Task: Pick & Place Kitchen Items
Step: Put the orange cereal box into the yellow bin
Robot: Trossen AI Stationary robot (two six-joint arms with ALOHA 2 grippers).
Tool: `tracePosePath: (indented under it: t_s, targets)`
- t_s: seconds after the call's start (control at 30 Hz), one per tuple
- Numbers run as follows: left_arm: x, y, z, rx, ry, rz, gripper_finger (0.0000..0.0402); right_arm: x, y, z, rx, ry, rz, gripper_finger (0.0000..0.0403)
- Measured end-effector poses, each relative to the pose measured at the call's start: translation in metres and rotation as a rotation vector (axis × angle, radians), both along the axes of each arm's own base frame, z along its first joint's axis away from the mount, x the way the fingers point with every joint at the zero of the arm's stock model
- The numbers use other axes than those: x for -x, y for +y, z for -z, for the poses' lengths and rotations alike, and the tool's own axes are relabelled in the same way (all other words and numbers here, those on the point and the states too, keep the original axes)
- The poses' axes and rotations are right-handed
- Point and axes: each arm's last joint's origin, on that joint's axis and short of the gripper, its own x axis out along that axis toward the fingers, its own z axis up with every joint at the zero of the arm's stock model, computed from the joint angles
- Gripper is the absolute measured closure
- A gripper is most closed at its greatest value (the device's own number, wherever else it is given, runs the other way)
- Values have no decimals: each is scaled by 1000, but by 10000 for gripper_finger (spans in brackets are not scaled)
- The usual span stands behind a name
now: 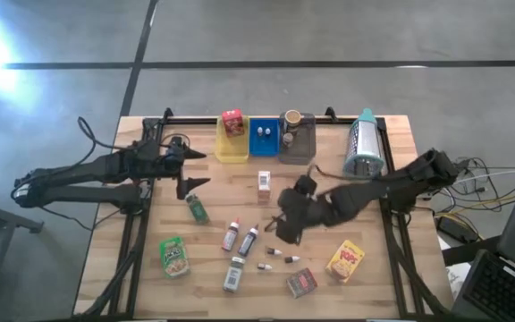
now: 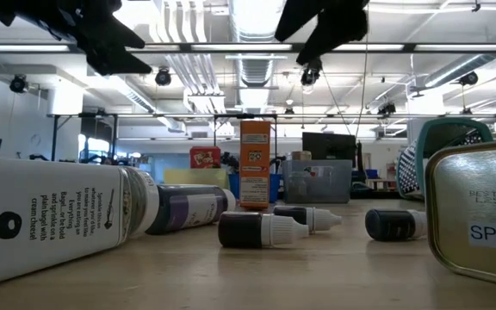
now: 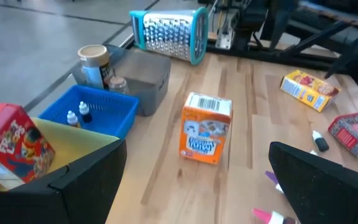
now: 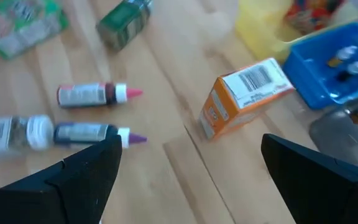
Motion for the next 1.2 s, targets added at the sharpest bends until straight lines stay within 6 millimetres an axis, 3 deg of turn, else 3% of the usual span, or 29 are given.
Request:
tracePosePath:
  t_s: [0.3, 0.47, 0.77, 1.03, 1.2]
  targets:
    - [0, 0, 0, -7, 6, 2, 2, 25, 36, 19, 122, -331, 369, 23]
    - [0, 0, 0, -42, 15, 13, 2, 23, 40, 40, 23, -483, 439, 23]
    - [0, 0, 0, -108, 29, 36, 2, 11, 30, 57, 7, -686, 431, 23]
    - [0, 0, 0, -129, 34, 42, 2, 7, 11, 63, 87, -661, 464, 23]
    - [0, 0, 1, -129, 34, 42, 2, -12, 3, 75, 129, -598, 450, 23]
